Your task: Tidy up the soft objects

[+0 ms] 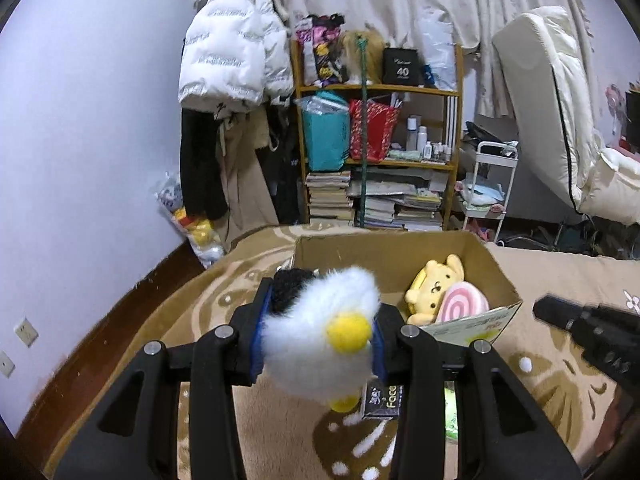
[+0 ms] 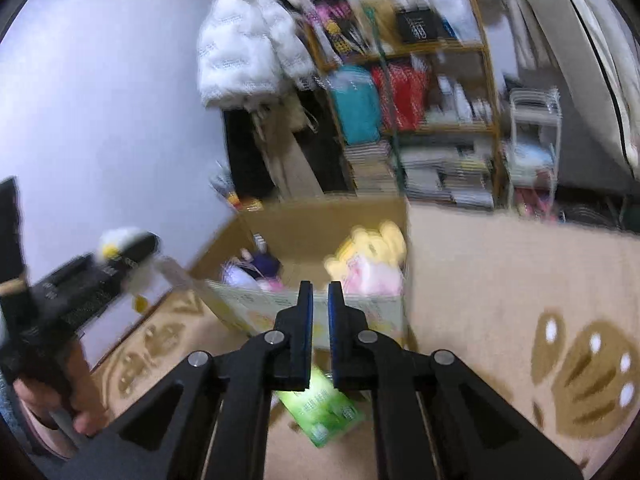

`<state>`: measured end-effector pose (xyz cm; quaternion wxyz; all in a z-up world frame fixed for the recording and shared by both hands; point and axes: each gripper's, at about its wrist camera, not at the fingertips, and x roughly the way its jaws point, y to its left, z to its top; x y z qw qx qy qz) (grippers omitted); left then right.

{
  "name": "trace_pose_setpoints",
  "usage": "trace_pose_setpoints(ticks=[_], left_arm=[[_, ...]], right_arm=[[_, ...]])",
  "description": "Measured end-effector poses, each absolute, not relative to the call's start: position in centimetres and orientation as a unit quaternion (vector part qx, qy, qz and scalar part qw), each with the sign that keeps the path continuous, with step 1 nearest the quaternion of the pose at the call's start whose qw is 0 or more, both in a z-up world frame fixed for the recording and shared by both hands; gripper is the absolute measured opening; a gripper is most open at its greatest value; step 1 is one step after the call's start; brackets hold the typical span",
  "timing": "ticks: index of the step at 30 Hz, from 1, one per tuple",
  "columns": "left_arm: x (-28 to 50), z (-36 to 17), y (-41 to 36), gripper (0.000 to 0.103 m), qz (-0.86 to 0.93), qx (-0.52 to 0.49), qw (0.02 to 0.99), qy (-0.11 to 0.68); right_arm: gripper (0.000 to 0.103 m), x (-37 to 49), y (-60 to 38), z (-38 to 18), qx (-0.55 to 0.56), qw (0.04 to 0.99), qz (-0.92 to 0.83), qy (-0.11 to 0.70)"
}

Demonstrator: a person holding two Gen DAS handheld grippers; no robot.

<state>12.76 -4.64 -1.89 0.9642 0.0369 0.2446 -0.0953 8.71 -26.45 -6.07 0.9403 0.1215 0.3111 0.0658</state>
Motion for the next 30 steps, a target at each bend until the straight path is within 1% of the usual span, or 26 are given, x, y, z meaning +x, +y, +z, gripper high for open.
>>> trace_pose_setpoints(ticks=[4, 5, 6, 7, 8, 9, 11, 13, 15, 17, 20, 23, 26, 30], left_arm=[[12.9, -2.7, -4.1, 0.039, -0.094, 0.030, 0.963, 0.250], [13.0, -2.8, -4.0, 0.039, -0.095, 0.028, 0.963, 0.251], [13.0, -2.9, -3.9, 0.039, -0.095, 0.026, 0.963, 0.252], [12.9, -3.1, -3.7, 0.039, -0.096, 0.024, 0.962, 0.254], [12.9, -3.2, -3.7, 0.039, -0.096, 0.023, 0.962, 0.255], [12.9, -3.3, -3.6, 0.039, -0.097, 0.023, 0.961, 0.256], [12.8, -3.4, -3.6, 0.039, -0.098, 0.025, 0.961, 0.257], [12.8, -3.6, -3.9, 0.039, -0.100, 0.029, 0.960, 0.258], [12.7, -3.8, -4.1, 0.039, -0.102, 0.032, 0.960, 0.259], [12.6, -4.0, -4.3, 0.039, -0.104, 0.035, 0.959, 0.260], [12.7, -4.1, -4.4, 0.039, -0.103, 0.038, 0.959, 0.260], [12.7, -4.3, -4.2, 0.039, -0.104, 0.032, 0.959, 0.263], [13.0, -4.4, -4.0, 0.039, -0.101, 0.025, 0.958, 0.268], [13.5, -4.6, -3.6, 0.039, -0.097, 0.015, 0.957, 0.274]], right_arm=[[0.012, 9.5, -27.7, -9.0, 0.149, 0.921, 0.048, 0.356], [0.017, 9.8, -27.9, -9.7, 0.154, 0.916, 0.044, 0.368], [0.026, 9.9, -28.0, -10.3, 0.157, 0.912, 0.041, 0.377], [0.033, 9.9, -28.2, -10.8, 0.160, 0.909, 0.037, 0.383], [0.043, 10.0, -28.4, -11.2, 0.161, 0.907, 0.034, 0.389], [0.047, 10.2, -28.4, -11.8, 0.163, 0.903, 0.032, 0.397], [0.050, 10.5, -28.3, -12.4, 0.162, 0.898, 0.032, 0.407], [0.057, 10.8, -27.8, -12.8, 0.154, 0.896, 0.032, 0.416], [0.074, 11.2, -27.4, -13.5, 0.149, 0.893, 0.021, 0.425], [0.082, 11.8, -27.2, -14.2, 0.154, 0.888, 0.006, 0.434], [0.083, 12.6, -27.5, -15.3, 0.179, 0.879, -0.006, 0.443], [0.084, 13.4, -27.3, -16.2, 0.171, 0.875, -0.026, 0.453], [0.085, 13.9, -27.0, -17.5, 0.199, 0.859, -0.018, 0.472], [0.089, 13.9, -25.6, -18.1, 0.167, 0.868, -0.025, 0.468]])
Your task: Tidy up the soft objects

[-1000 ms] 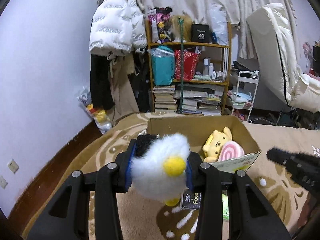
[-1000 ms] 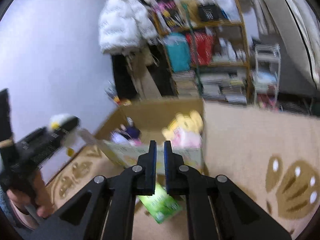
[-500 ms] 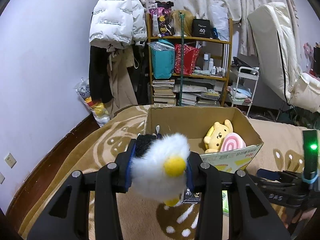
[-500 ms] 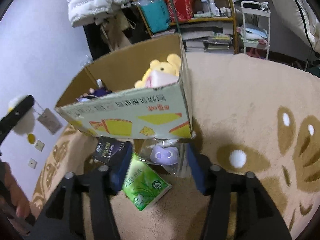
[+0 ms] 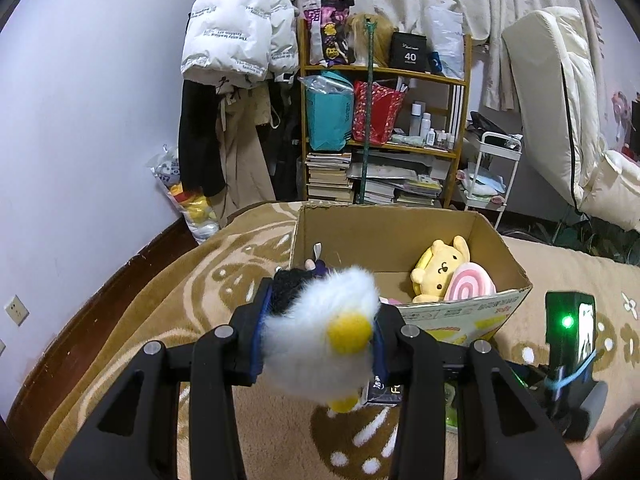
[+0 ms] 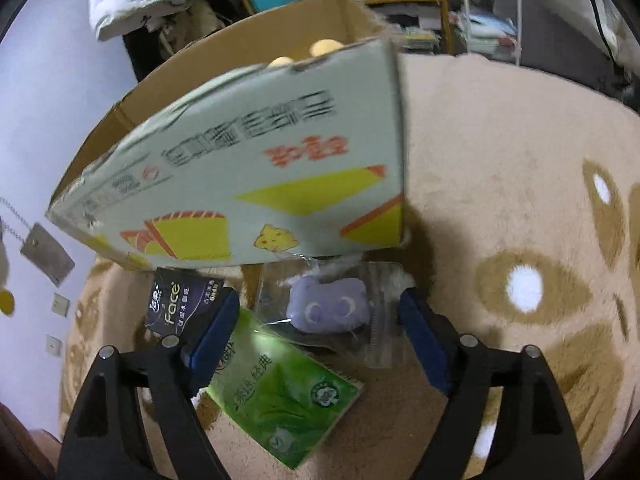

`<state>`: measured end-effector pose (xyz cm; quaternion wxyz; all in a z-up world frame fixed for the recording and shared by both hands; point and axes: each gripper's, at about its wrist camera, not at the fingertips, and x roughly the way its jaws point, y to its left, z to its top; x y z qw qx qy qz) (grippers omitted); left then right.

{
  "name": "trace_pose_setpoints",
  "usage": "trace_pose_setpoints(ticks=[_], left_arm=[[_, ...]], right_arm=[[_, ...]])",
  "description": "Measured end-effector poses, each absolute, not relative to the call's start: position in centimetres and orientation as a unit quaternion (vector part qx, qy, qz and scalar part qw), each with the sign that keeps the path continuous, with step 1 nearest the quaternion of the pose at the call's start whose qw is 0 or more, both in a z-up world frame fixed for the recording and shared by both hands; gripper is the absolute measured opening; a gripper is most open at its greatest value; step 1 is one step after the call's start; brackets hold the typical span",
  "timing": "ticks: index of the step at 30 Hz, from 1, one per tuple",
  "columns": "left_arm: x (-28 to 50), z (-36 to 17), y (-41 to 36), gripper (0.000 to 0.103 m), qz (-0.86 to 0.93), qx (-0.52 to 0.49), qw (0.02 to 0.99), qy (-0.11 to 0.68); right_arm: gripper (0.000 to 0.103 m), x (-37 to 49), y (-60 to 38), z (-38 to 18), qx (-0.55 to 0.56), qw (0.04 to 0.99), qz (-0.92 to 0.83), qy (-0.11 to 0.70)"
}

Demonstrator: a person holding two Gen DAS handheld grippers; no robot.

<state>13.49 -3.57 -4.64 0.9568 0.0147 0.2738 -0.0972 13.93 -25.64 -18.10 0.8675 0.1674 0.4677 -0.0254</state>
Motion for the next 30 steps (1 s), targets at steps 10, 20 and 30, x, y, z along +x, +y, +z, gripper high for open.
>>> trace_pose_setpoints(ticks=[10, 20, 30], left_arm=[[14.1, -4.0, -3.1, 0.039, -0.091, 0.008, 0.960, 0.266], [16.0, -1.3, -4.4, 0.039, -0.105, 0.018, 0.965, 0.240], [16.8, -2.9, -4.4, 0.039, -0.097, 0.021, 0.961, 0.258]], right_arm=[[0.075, 14.1, -25.1, -18.7, 0.152, 0.872, -0.040, 0.463], [0.057, 12.8, -25.9, -17.4, 0.160, 0.884, -0.017, 0.438], [0.029, 11.7, -25.1, -16.1, 0.134, 0.896, -0.003, 0.423]])
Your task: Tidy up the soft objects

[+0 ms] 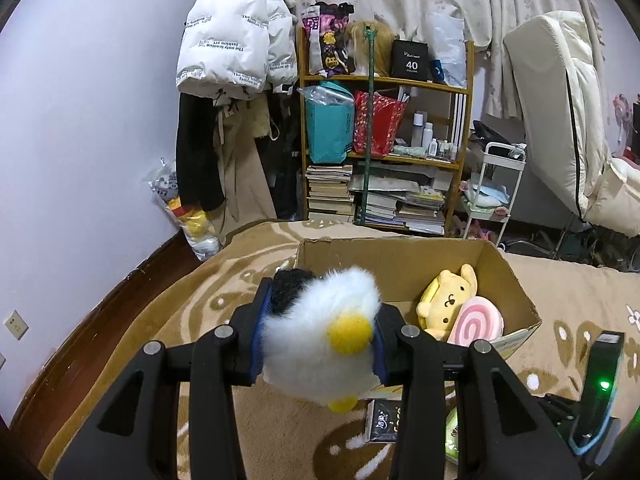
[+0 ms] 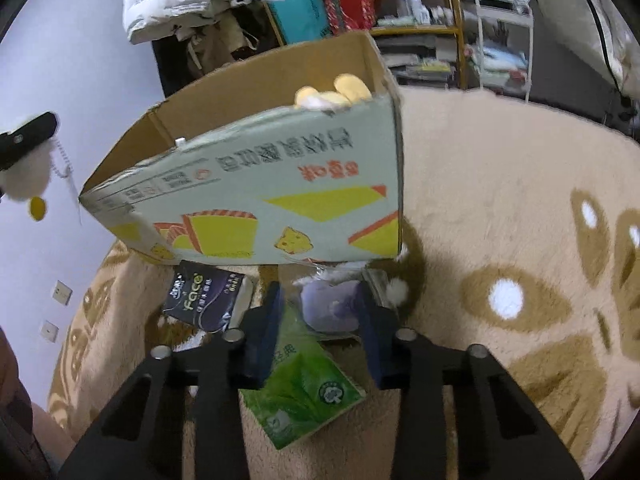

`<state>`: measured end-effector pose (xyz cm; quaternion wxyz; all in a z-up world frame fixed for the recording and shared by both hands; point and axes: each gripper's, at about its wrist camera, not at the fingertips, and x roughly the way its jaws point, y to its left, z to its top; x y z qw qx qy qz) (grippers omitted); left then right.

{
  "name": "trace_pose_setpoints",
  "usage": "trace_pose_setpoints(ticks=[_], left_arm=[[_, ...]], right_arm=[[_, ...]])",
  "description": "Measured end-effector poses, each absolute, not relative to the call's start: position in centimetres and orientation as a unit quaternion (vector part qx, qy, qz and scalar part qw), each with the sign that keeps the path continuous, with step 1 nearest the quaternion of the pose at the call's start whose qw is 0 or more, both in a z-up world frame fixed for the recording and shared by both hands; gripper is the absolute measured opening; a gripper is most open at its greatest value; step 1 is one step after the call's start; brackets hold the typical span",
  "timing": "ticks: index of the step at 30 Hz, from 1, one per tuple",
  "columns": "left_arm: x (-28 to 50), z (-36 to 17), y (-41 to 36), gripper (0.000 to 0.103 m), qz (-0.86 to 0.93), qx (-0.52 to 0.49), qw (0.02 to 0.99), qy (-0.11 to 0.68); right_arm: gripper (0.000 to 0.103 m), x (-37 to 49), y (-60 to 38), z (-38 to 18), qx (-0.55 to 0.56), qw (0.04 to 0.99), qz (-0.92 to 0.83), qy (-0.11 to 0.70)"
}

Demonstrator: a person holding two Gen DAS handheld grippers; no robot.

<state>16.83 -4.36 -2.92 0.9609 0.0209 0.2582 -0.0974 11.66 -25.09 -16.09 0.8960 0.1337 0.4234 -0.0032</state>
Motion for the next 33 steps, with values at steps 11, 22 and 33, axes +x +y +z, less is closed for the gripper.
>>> trace_pose_setpoints(ticks=[11, 22, 33], left_arm=[[16.7, -3.0, -4.2, 0.040, -0.097, 0.022, 0.961, 0.256], [15.0, -2.6, -4.1, 0.040, -0.093, 0.028, 0.965, 0.243], [16.7, -1.2, -5.6, 0.039, -0.117, 0.018, 0.965, 0.234]], right_arm=[[0.001, 10.4, -25.0, -13.2, 0.102, 0.915, 0.000, 0.390], [0.001, 7.2, -25.6, -7.8, 0.117, 0.938, 0.020, 0.326], [0.001, 8.3, -25.3, -1.3, 0.120, 0.963, 0.050, 0.235]])
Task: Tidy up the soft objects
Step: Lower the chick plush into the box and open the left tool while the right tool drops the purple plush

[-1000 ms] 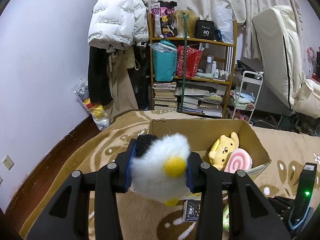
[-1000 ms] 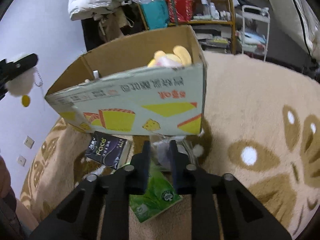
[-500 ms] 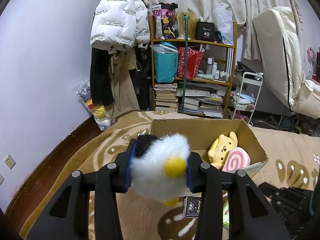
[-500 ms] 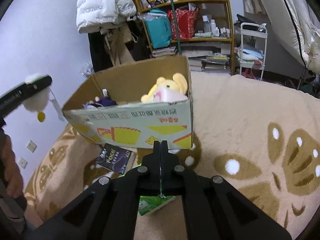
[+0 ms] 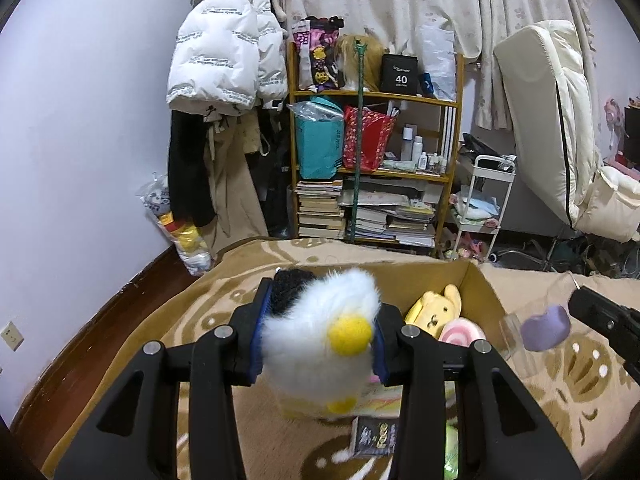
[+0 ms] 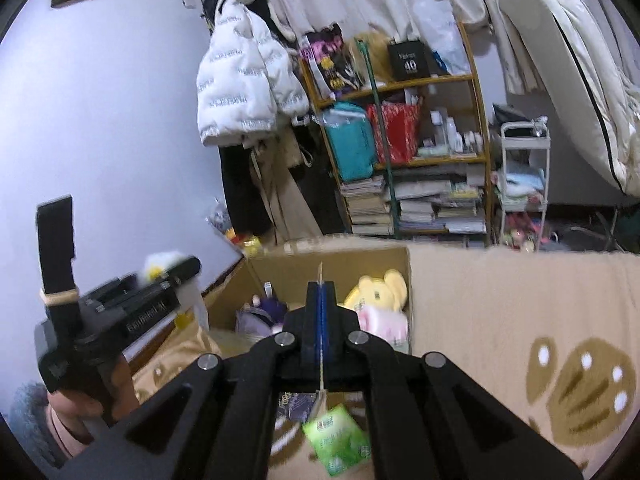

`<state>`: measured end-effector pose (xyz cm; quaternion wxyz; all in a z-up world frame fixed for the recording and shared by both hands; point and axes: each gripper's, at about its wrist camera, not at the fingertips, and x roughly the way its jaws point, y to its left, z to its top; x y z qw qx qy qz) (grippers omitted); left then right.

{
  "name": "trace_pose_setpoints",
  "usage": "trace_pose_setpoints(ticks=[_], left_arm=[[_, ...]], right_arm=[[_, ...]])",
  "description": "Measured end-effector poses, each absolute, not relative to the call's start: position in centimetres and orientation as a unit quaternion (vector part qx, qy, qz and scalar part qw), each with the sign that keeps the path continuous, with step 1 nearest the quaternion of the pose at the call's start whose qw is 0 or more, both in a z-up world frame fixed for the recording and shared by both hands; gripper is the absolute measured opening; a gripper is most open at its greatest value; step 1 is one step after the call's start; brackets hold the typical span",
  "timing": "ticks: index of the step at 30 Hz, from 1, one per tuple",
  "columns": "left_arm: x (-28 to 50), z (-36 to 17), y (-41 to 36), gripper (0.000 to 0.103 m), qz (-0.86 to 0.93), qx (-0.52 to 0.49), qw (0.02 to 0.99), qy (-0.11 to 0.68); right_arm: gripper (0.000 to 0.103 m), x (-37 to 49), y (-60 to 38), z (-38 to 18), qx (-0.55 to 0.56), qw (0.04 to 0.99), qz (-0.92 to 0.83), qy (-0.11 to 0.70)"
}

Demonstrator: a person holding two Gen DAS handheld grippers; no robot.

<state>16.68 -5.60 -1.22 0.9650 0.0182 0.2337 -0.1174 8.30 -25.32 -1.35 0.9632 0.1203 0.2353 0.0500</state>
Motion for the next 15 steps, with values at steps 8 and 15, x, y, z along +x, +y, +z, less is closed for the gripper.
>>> trace_pose_setpoints(ticks=[8, 15], left_arm=[[21.5, -2.3, -8.0, 0.041, -0.125, 0.013, 0.951, 0.282], [22.4, -4.8, -9.6, 0.057, -0.115, 0.047, 0.944, 0.307]], right_arm=[[0.001, 12.9, -26.1, -2.4, 0.121, 0.959, 0.060, 0.248], [0.005, 14.5, -26.7, -5.2, 0.139, 0.944, 0.088, 0.285]])
